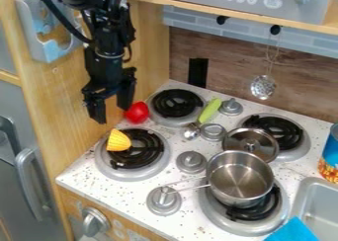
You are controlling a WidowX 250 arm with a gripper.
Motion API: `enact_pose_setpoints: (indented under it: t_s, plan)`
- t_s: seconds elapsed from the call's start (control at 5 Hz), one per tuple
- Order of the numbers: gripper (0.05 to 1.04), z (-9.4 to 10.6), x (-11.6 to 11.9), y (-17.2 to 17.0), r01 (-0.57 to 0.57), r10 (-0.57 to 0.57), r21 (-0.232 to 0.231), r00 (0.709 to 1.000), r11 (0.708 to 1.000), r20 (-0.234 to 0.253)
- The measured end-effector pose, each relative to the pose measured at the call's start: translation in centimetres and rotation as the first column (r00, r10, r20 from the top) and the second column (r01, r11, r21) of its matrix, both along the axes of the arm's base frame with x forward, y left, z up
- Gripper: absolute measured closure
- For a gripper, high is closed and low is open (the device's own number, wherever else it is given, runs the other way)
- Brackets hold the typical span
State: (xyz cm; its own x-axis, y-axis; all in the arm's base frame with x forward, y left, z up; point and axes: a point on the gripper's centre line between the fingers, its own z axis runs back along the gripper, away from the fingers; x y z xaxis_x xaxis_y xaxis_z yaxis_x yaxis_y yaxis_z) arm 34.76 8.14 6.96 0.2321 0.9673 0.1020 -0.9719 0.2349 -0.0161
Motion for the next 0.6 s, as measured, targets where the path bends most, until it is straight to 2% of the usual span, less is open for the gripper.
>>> enact_pose_setpoints:
  t_s: [0.2, 0.4, 0.6]
  plan:
    - [0.082, 0.5, -0.1, -3.8, 0.230, -0.235, -0.106, 0.971, 0.967, -0.045]
    - [0.082, -0.6, -1.4, -5.4, 0.436, -0.449, -0.124, 0.889, 0.891, -0.095]
    - [0.082, 0.3, -1.4, -8.4, 0.612, -0.609, 0.005, 0.789, 0.791, -0.081]
